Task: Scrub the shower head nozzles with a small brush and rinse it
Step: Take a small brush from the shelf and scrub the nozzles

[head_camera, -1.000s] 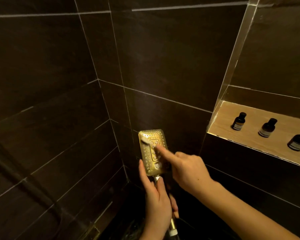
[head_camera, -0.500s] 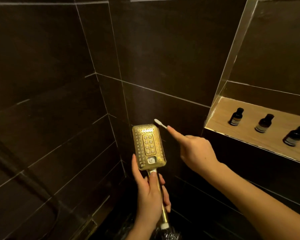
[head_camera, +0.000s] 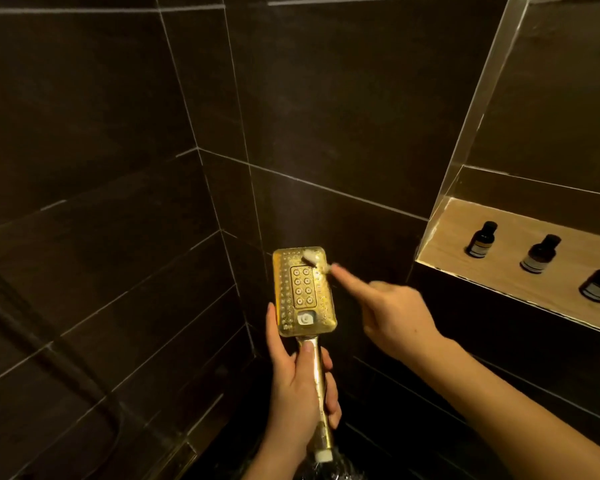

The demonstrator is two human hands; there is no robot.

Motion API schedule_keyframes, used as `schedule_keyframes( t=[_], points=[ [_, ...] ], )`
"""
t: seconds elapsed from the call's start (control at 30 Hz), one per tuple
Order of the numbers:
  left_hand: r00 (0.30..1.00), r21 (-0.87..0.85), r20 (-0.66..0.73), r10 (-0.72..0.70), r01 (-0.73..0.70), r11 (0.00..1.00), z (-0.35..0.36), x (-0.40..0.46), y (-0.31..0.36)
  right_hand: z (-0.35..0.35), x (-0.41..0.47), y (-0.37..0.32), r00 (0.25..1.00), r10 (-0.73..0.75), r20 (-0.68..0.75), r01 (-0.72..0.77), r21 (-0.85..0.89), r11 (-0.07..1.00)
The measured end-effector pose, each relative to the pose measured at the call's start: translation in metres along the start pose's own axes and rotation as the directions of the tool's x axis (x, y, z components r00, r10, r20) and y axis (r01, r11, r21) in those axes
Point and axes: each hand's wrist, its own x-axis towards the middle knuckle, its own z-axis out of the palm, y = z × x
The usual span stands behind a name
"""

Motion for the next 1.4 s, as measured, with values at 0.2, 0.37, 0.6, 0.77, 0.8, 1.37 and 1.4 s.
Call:
schedule_keyframes(
  t=[0.2,0.37,0.6,0.77,0.8,1.37,1.4],
  points=[
    [0.997,-0.077,0.044,-0.056,0.059,0.995,-0.006,0.005,0.010,-0.002,-0.014,0.015,0.999,-0.002,0.050,0.002,-0.015,1.000],
    [0.992,-0.123,0.087,-0.089,0.099,0.987,-0.020,0.007,0.011,-0.025,-0.029,0.019,0.927,-0.272,0.257,0.299,-0.069,0.952],
    [0.983,-0.252,0.156,-0.096,0.134,0.958,-0.011,0.006,0.017,-0.044,-0.007,0.038,0.977,-0.144,0.160,0.166,-0.138,0.976],
    [0.976,-0.205,0.192,-0.100,0.139,0.969,-0.012,0.010,0.021,-0.043,-0.024,0.019,0.913,-0.305,0.270,0.351,-0.143,0.925],
    [0.973,-0.189,0.206,-0.102,0.141,0.972,-0.010,0.008,0.024,-0.047,-0.014,0.026,0.940,-0.267,0.215,0.308,-0.191,0.932],
    [0.961,-0.156,0.273,-0.049,0.094,0.983,-0.013,0.004,0.039,-0.055,-0.020,0.036,0.948,-0.301,0.107,0.308,-0.052,0.950],
    [0.963,-0.156,0.267,-0.043,0.087,0.984,-0.014,0.006,0.040,-0.052,-0.030,0.031,0.934,-0.329,0.141,0.335,-0.018,0.942]
  ],
)
